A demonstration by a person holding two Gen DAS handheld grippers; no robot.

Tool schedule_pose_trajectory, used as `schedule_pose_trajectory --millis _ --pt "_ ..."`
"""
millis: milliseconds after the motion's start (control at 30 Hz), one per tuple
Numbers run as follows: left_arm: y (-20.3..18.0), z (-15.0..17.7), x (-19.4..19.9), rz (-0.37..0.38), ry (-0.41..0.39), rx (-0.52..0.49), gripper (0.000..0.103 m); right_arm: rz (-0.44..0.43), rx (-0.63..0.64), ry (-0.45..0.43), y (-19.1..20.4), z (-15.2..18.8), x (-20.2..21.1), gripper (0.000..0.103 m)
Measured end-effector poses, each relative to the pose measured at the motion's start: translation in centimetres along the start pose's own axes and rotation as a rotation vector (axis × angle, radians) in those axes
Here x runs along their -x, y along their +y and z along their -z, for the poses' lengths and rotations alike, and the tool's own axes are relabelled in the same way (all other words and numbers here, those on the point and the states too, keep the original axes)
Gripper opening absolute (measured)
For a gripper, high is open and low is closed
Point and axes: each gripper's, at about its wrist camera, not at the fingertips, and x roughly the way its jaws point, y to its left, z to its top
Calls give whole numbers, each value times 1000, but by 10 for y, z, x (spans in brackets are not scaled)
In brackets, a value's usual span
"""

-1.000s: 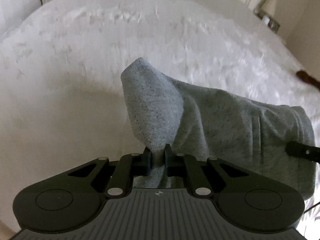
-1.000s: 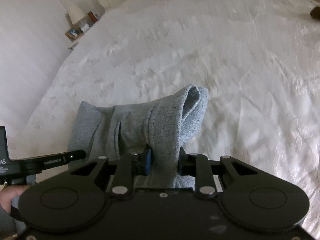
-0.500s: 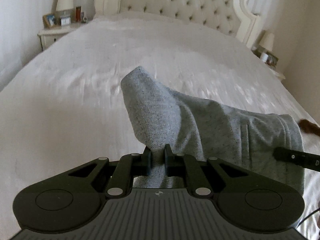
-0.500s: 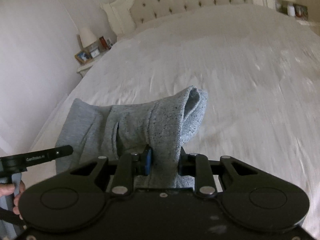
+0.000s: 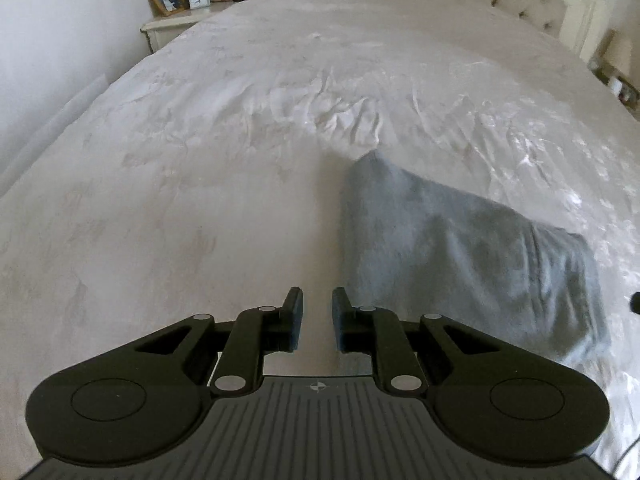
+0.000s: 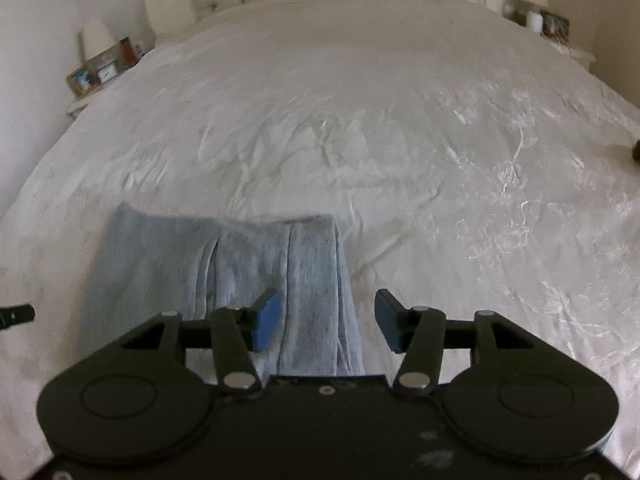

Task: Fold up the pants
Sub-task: 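Open both tools and lift them off the folded sweatpants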

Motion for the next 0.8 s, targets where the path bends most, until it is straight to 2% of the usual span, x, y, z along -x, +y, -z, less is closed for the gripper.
schedule_pose_trajectory --millis 133,267,467,533,800 --pt "-4 3 27 18 -21 2 17 -27 37 -23 10 25 23 67" --pt "-15 4 50 30 -45 7 17 -51 82 -90 24 42 57 79" --pt "-41 24 87 31 -75 -52 18 -113 126 -148 40 59 104 87" --pt "-46 32 98 48 -77 -72 19 -125 117 -147 42 66 121 87" --pt "-51 54 126 14 -32 -76 20 -110 23 -51 35 88 160 88"
